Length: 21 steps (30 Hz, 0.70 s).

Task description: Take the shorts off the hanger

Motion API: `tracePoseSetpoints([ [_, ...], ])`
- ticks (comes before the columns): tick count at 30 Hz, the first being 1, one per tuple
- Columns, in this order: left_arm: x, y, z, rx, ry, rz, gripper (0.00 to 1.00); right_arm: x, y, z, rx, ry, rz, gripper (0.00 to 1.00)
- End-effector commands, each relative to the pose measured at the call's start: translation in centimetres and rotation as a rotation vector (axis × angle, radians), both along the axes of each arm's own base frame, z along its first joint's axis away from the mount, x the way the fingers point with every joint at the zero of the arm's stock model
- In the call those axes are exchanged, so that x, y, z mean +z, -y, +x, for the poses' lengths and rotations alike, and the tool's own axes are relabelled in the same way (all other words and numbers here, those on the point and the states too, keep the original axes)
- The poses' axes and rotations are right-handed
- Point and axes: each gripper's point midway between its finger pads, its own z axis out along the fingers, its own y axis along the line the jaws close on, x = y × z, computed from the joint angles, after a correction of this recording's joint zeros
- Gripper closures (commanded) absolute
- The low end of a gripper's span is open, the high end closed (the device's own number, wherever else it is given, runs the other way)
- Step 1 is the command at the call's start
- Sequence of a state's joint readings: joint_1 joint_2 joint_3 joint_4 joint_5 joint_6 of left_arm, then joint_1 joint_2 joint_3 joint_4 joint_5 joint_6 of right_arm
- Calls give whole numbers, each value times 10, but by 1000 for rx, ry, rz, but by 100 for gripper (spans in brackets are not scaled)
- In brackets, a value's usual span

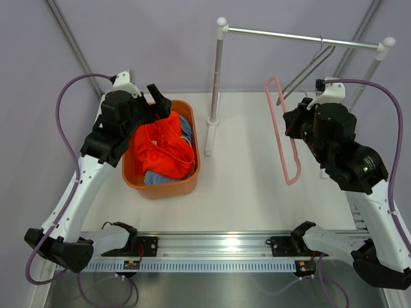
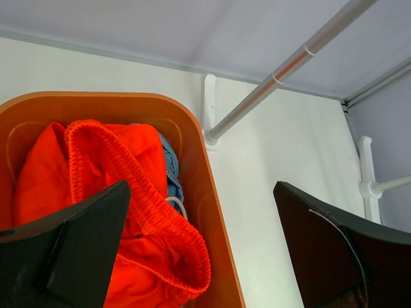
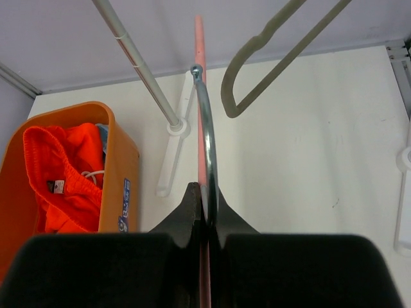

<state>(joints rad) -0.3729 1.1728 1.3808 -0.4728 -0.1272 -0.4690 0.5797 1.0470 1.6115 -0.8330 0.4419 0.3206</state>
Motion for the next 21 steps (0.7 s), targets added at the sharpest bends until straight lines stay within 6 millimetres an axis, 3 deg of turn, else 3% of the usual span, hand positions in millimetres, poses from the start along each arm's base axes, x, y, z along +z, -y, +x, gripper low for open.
tracePoseSetpoints([
  [1,18,7,-13,-62,53,-37,1,9,11,-19,-12,17,70,100],
  [10,19,8,-27,-99,64,-38,1,1,42,-47,-107,-15,89,100],
  [17,17,9,-32,-117,63,-36,1,5,32,-50,-45,-5,105,100],
  [21,21,8,-37,-125,72,-34,1,12,21,-38,0,8,59,100],
])
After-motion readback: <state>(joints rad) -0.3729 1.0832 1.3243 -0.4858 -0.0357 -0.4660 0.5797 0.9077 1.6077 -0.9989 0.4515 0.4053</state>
